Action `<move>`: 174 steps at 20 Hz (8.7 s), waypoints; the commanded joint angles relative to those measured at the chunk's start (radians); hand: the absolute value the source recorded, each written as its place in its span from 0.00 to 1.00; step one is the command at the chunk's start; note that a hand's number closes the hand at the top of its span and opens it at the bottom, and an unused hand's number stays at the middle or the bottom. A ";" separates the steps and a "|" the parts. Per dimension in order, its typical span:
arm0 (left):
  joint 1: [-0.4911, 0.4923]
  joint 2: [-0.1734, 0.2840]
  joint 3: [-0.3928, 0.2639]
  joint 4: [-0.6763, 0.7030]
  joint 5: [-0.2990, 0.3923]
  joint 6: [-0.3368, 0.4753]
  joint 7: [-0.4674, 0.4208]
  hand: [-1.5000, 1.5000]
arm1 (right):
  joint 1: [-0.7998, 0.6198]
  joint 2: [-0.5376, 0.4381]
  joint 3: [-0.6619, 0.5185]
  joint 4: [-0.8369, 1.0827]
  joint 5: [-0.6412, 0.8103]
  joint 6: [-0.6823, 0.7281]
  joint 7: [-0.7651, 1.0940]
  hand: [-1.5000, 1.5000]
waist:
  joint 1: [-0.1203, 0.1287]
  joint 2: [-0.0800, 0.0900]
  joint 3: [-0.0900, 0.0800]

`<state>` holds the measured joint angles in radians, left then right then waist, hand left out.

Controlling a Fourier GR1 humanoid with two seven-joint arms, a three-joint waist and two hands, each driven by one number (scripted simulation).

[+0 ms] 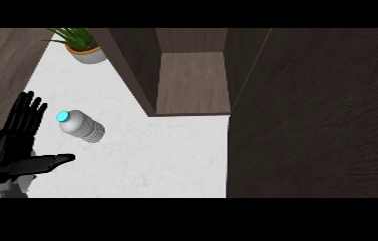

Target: Pick up the bottled water, place it into the cabinet and close the cabinet

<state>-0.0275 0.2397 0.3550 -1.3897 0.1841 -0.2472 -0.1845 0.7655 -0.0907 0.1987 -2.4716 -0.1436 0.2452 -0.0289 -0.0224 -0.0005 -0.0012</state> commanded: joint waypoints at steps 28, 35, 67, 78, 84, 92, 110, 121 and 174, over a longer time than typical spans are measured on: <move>-0.341 0.034 0.063 1.093 -0.121 -0.156 -0.687 0.00 | 0.267 -0.007 0.043 -0.104 0.022 0.089 -0.179 0.00 | -0.024 0.006 -0.003; -0.401 0.015 0.097 1.164 -0.084 -0.190 -0.689 1.00 | 0.217 -0.036 -0.006 -0.084 -0.019 0.090 -0.152 0.00 | -0.015 0.013 -0.004; -0.413 -0.239 -0.372 0.849 0.214 0.092 -0.562 1.00 | 0.278 -0.025 0.005 -0.074 -0.027 0.108 -0.188 0.00 | 0.005 -0.014 0.003; -0.524 -0.239 -0.581 0.680 0.289 0.413 -0.464 1.00 | 0.211 -0.015 -0.003 -0.038 0.010 0.096 -0.189 0.00 | -0.017 -0.008 0.002; -0.577 -0.240 -0.665 0.631 0.283 0.590 -0.365 1.00 | 0.227 -0.022 -0.020 -0.037 -0.010 0.111 -0.206 0.00 | -0.038 -0.010 0.003; -0.674 -0.240 -0.733 0.609 0.360 0.789 -0.210 1.00 | 0.199 -0.016 -0.024 -0.021 -0.005 0.113 -0.208 0.00 | -0.041 0.001 0.001; -1.018 -0.182 -0.622 1.117 0.331 0.921 -0.262 1.00 | 0.156 -0.044 -0.120 -0.026 -0.088 0.152 -0.193 0.00 | -0.069 0.034 -0.001; -1.119 -0.189 -0.647 1.272 0.255 1.025 -0.322 0.00 | 0.175 -0.054 -0.137 -0.031 -0.109 0.189 -0.206 0.00 | -0.088 0.038 -0.001; -0.247 -0.081 -0.974 -0.047 0.428 0.551 -0.297 1.00 | 0.196 -0.135 -0.037 -0.063 0.041 0.273 -0.206 1.00 | 0.032 -0.009 0.001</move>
<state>-0.3743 0.1007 -0.5925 -1.3149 0.6056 0.3182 -0.5253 0.9569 -0.1621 0.1907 -2.4529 -0.1248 0.4623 -0.2367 0.0085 -0.0103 -0.0002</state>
